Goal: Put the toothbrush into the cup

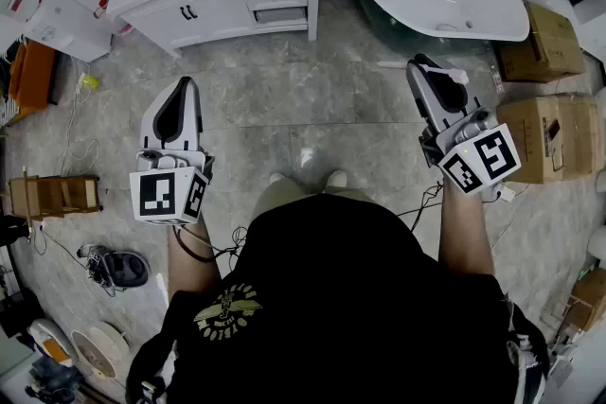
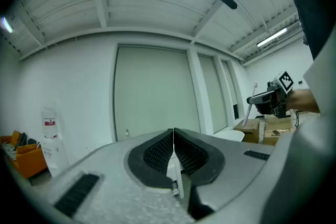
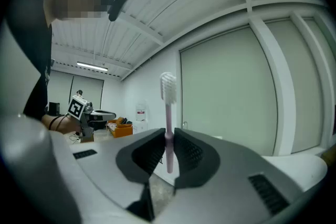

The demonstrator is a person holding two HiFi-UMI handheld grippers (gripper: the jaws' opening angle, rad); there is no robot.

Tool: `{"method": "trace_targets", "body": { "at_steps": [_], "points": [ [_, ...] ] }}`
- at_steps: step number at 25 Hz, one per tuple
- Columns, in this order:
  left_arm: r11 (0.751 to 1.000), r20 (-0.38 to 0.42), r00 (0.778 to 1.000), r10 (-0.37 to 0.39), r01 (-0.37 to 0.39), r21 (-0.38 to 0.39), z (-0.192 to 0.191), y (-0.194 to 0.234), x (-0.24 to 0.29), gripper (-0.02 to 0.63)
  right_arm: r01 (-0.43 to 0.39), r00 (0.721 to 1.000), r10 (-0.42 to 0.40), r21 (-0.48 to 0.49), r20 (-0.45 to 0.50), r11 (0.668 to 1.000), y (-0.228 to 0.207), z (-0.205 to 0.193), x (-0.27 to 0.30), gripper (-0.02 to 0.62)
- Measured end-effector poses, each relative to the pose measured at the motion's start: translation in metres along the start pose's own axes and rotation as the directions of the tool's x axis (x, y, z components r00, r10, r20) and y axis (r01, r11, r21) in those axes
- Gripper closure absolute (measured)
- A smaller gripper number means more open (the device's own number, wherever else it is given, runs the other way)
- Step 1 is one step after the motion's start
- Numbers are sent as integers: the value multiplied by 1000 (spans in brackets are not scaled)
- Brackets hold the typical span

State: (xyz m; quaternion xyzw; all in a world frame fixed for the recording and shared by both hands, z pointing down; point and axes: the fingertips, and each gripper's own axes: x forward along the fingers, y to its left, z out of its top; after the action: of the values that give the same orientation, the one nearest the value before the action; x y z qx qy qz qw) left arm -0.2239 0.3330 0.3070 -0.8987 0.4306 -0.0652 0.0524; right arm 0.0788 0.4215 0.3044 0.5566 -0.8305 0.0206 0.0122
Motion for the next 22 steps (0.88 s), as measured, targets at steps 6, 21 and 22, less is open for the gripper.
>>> {"method": "trace_targets", "body": {
  "at_steps": [6,21,22],
  "points": [
    [999,-16,999,-44,45,24,-1,-7,2,592,29,999,-30,39,41,999,-2,7,-16,541],
    [996,15,996,-85,86,-22,-25,72,-63,592,176,970,-175,8,167,984,88,48,-31,541],
    [996,22,997,-81,81,-21,-23,75,-68,592,184,969,-184,12,167,983,91,49,-34,541]
  ]
}}
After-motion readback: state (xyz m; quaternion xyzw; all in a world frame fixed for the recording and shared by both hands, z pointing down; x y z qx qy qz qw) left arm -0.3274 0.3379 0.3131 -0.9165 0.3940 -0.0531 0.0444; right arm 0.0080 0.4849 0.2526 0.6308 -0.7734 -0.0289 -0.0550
